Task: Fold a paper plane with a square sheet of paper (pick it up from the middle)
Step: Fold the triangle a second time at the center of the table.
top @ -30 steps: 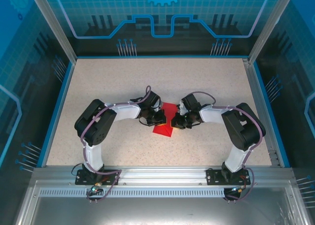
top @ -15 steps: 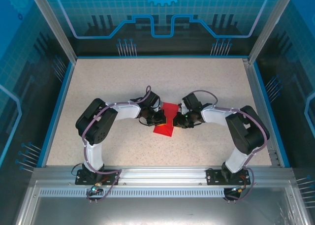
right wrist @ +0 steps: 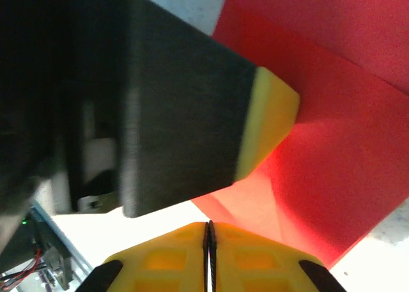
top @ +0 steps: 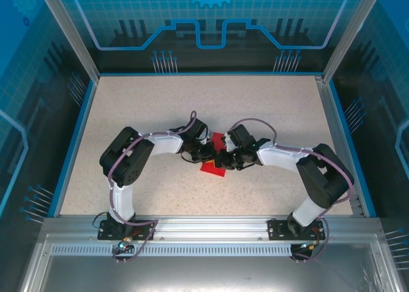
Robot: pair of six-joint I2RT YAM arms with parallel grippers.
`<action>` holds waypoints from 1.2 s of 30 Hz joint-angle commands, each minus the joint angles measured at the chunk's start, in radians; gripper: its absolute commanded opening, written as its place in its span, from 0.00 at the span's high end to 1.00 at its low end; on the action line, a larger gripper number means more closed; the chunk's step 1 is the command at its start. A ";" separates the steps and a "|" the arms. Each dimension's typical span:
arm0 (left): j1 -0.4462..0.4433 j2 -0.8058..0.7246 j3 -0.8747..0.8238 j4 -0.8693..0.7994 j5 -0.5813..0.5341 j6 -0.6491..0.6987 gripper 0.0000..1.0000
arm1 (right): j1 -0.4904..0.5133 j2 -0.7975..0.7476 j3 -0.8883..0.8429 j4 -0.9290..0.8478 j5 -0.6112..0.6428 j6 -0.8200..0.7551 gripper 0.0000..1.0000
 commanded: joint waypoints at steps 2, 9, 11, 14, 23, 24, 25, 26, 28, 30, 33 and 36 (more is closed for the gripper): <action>0.010 0.071 -0.048 -0.065 -0.059 0.024 0.94 | 0.009 0.056 0.021 -0.004 -0.003 -0.006 0.89; 0.012 0.073 -0.050 -0.065 -0.051 0.029 0.94 | 0.004 0.094 0.069 -0.051 0.036 -0.052 0.89; 0.011 0.076 -0.050 -0.068 -0.049 0.032 0.94 | 0.004 0.101 0.080 -0.067 0.046 -0.061 0.89; 0.012 0.079 -0.050 -0.073 -0.050 0.037 0.94 | 0.004 0.110 0.087 -0.083 0.059 -0.075 0.89; 0.016 0.082 -0.055 -0.074 -0.049 0.042 0.94 | -0.001 0.128 0.085 -0.114 0.080 -0.106 0.90; 0.016 0.082 -0.055 -0.075 -0.051 0.045 0.94 | 0.000 0.126 0.087 -0.121 0.087 -0.111 0.90; 0.016 0.083 -0.055 -0.074 -0.050 0.044 0.94 | 0.000 0.126 0.089 -0.127 0.093 -0.116 0.90; 0.016 0.084 -0.055 -0.076 -0.050 0.046 0.94 | 0.000 0.129 0.091 -0.134 0.101 -0.122 0.90; 0.018 0.085 -0.056 -0.076 -0.049 0.046 0.94 | 0.000 0.128 0.094 -0.146 0.108 -0.133 0.90; 0.019 0.087 -0.056 -0.076 -0.049 0.047 0.94 | 0.000 0.128 0.098 -0.156 0.116 -0.144 0.89; 0.018 0.090 -0.057 -0.076 -0.052 0.050 0.94 | -0.001 0.130 0.104 -0.167 0.118 -0.158 0.90; 0.018 0.095 -0.054 -0.076 -0.050 0.052 0.94 | 0.000 0.132 0.100 -0.169 0.112 -0.165 0.90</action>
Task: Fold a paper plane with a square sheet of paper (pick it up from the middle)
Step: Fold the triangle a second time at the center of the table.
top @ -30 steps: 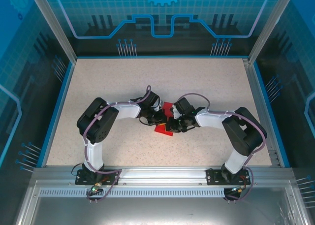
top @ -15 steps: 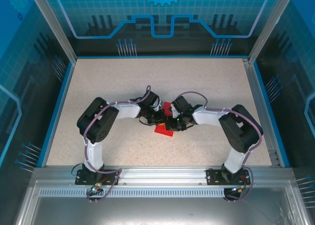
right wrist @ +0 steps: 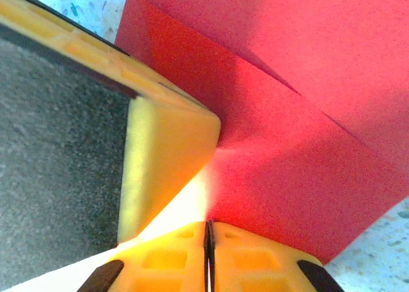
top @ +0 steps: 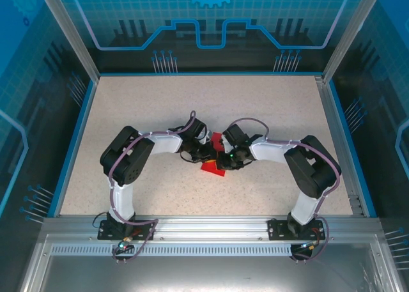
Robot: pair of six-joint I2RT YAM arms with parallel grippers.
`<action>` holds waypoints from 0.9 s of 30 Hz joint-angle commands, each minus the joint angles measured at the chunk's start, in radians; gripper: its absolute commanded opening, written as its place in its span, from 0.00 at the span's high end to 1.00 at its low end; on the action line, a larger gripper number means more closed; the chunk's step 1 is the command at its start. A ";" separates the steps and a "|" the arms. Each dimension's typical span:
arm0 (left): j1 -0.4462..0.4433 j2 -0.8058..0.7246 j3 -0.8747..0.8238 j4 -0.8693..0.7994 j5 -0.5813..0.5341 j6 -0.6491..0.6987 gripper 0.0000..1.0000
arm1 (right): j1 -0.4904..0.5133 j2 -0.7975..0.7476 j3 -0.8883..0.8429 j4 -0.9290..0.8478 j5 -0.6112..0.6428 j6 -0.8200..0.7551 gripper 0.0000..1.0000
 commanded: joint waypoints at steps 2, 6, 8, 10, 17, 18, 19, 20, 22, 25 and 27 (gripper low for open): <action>0.003 0.090 -0.050 -0.088 -0.091 0.030 0.94 | 0.001 0.015 0.007 -0.047 0.010 -0.031 0.90; 0.004 0.098 -0.045 -0.092 -0.093 0.034 0.94 | 0.009 0.006 -0.006 -0.049 0.008 -0.046 0.90; 0.004 0.101 -0.044 -0.095 -0.094 0.038 0.94 | 0.012 0.004 -0.012 -0.056 0.012 -0.054 0.90; 0.006 0.105 -0.044 -0.096 -0.096 0.040 0.95 | 0.016 0.002 -0.020 -0.056 0.015 -0.060 0.90; 0.015 0.113 -0.048 -0.097 -0.099 0.042 0.94 | 0.029 -0.025 -0.074 -0.042 0.012 -0.058 0.90; 0.015 0.115 -0.048 -0.097 -0.100 0.045 0.95 | 0.032 -0.033 -0.081 -0.039 0.012 -0.056 0.90; 0.017 0.118 -0.050 -0.097 -0.100 0.045 0.95 | 0.032 -0.039 -0.089 -0.037 0.012 -0.055 0.90; 0.018 0.118 -0.050 -0.095 -0.101 0.045 0.95 | 0.033 -0.046 -0.095 -0.037 0.014 -0.054 0.90; 0.020 0.119 -0.050 -0.097 -0.100 0.045 0.95 | 0.035 -0.061 -0.110 -0.040 0.016 -0.050 0.90; 0.021 0.120 -0.050 -0.097 -0.101 0.049 0.95 | 0.036 -0.081 -0.125 -0.048 0.023 -0.045 0.90; 0.021 0.123 -0.051 -0.097 -0.099 0.049 0.95 | 0.035 -0.103 -0.129 -0.054 0.024 -0.039 0.90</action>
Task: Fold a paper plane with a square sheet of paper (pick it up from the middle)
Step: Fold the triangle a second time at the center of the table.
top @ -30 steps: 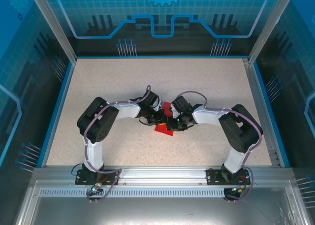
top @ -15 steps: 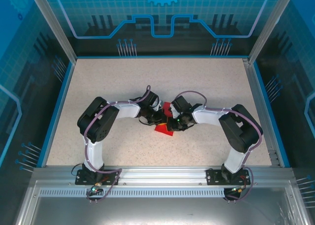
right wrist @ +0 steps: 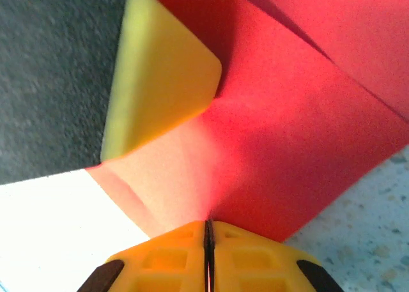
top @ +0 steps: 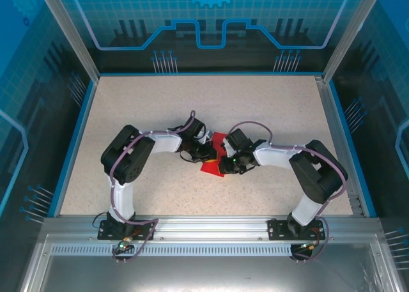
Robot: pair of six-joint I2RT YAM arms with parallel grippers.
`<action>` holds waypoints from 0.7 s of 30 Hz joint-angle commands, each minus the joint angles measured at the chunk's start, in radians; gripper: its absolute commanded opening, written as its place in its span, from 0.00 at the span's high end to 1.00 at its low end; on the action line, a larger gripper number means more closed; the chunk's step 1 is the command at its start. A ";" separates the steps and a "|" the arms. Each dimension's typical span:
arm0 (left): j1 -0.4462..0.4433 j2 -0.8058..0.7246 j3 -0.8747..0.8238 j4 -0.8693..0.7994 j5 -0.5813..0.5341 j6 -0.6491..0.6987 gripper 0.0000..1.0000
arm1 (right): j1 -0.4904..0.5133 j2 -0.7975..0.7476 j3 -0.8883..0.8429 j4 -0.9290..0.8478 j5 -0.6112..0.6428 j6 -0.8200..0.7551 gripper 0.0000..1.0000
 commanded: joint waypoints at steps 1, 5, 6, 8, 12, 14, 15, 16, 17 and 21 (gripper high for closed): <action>0.006 0.105 -0.052 -0.113 -0.148 0.027 0.95 | 0.021 -0.042 -0.031 -0.097 0.007 0.010 0.90; 0.005 0.106 -0.055 -0.109 -0.146 0.028 0.95 | 0.021 -0.100 -0.015 -0.081 -0.014 0.045 0.90; 0.005 0.106 -0.056 -0.108 -0.145 0.028 0.95 | 0.019 -0.112 -0.012 -0.062 -0.027 0.062 0.90; 0.006 0.106 -0.055 -0.109 -0.144 0.028 0.95 | 0.019 -0.121 -0.011 -0.018 -0.056 0.094 0.90; 0.005 0.106 -0.058 -0.108 -0.142 0.031 0.95 | 0.020 -0.077 -0.003 0.051 -0.100 0.129 0.90; 0.006 0.106 -0.059 -0.108 -0.141 0.032 0.95 | 0.020 -0.048 0.002 0.054 -0.097 0.123 0.90; 0.006 0.106 -0.061 -0.107 -0.140 0.033 0.95 | 0.018 -0.038 0.001 0.060 -0.094 0.120 0.90; 0.006 0.105 -0.062 -0.107 -0.139 0.033 0.95 | 0.018 -0.028 0.002 0.059 -0.090 0.116 0.90; 0.005 0.107 -0.062 -0.107 -0.139 0.035 0.95 | 0.015 -0.017 0.002 0.056 -0.083 0.111 0.90; 0.005 0.107 -0.067 -0.104 -0.140 0.034 0.95 | 0.009 0.013 -0.014 0.046 -0.067 0.090 0.90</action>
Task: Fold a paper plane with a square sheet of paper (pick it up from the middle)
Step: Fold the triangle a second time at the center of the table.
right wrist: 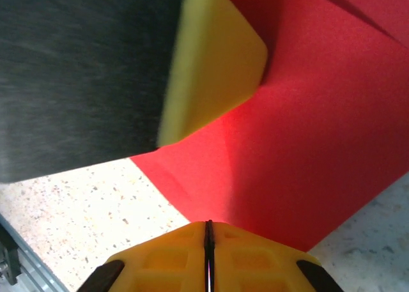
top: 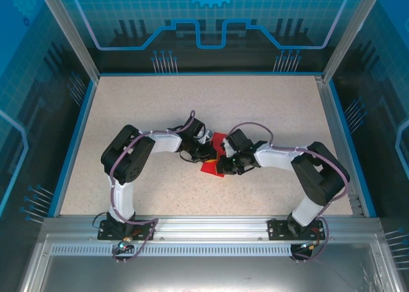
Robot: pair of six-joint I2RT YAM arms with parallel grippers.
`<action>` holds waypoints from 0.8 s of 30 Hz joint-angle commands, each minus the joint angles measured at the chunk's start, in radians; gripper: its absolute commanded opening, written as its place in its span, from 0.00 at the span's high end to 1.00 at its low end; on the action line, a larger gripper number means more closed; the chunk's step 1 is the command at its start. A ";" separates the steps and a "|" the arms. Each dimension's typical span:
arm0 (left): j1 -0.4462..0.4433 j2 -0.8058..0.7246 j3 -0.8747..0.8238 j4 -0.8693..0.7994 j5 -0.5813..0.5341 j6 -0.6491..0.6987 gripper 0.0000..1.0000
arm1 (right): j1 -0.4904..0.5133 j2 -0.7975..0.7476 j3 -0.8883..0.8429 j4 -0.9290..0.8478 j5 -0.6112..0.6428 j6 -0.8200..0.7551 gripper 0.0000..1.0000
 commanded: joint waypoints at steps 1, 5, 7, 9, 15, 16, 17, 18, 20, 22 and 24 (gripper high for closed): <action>0.003 0.106 -0.067 -0.107 -0.148 0.033 0.95 | 0.000 0.024 -0.008 -0.001 0.001 -0.014 0.90; 0.004 0.107 -0.065 -0.107 -0.148 0.036 0.95 | -0.006 0.023 -0.026 -0.020 0.014 -0.032 0.90; 0.005 0.109 -0.064 -0.109 -0.147 0.038 0.95 | -0.011 0.021 -0.038 -0.025 0.014 -0.036 0.90; 0.004 0.112 -0.062 -0.111 -0.147 0.040 0.95 | -0.012 0.017 -0.051 -0.029 0.012 -0.038 0.90; 0.006 0.117 -0.058 -0.115 -0.150 0.041 0.95 | -0.012 -0.014 -0.097 -0.032 -0.006 -0.031 0.90; 0.007 0.118 -0.056 -0.116 -0.150 0.041 0.95 | -0.013 -0.019 -0.107 -0.030 -0.011 -0.026 0.90; 0.007 0.122 -0.052 -0.117 -0.150 0.042 0.95 | -0.012 -0.023 -0.119 -0.026 -0.016 -0.019 0.90; 0.007 0.123 -0.049 -0.120 -0.150 0.043 0.95 | -0.014 -0.028 -0.130 -0.019 -0.022 -0.014 0.90; 0.007 0.126 -0.042 -0.124 -0.150 0.044 0.95 | -0.012 -0.039 -0.158 -0.007 -0.031 0.002 0.90; 0.008 0.127 -0.038 -0.131 -0.150 0.047 0.95 | -0.012 -0.057 -0.178 -0.002 -0.043 0.018 0.90; 0.009 0.127 -0.033 -0.136 -0.150 0.049 0.95 | -0.012 -0.084 -0.188 0.001 -0.055 0.029 0.90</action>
